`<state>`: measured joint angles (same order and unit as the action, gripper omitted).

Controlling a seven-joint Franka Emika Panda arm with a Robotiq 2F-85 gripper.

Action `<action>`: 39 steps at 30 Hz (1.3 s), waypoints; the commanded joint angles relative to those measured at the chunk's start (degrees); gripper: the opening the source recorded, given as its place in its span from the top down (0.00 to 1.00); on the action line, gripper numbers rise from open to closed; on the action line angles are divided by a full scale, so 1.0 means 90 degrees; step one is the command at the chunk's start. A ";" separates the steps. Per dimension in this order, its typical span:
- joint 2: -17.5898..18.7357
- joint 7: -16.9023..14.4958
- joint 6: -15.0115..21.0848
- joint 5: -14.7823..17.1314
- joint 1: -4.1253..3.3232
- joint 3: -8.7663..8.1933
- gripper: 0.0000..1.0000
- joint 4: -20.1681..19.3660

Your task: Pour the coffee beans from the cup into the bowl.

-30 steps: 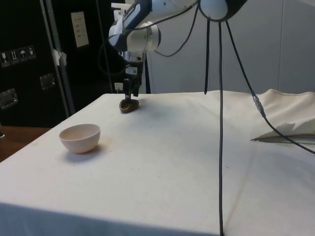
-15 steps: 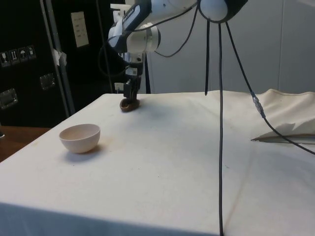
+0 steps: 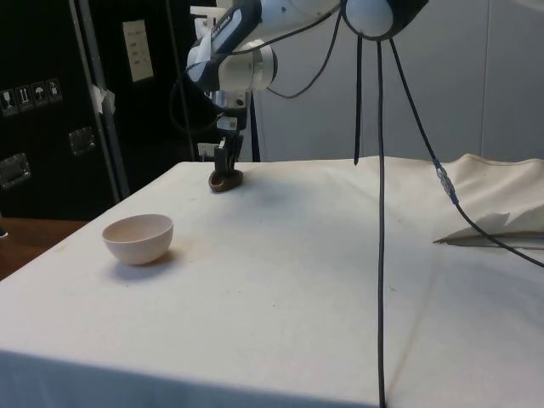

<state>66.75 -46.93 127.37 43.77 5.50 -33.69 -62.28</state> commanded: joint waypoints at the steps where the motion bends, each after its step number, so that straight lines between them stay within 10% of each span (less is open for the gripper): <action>1: 0.0019 0.0019 0.0006 -0.0006 -0.0006 -0.0006 0.99 0.0013; 39: -0.0840 0.0127 -0.1076 -0.0146 -0.0509 -0.0828 0.99 -0.0045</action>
<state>59.53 -46.18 117.97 42.91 1.32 -40.74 -62.34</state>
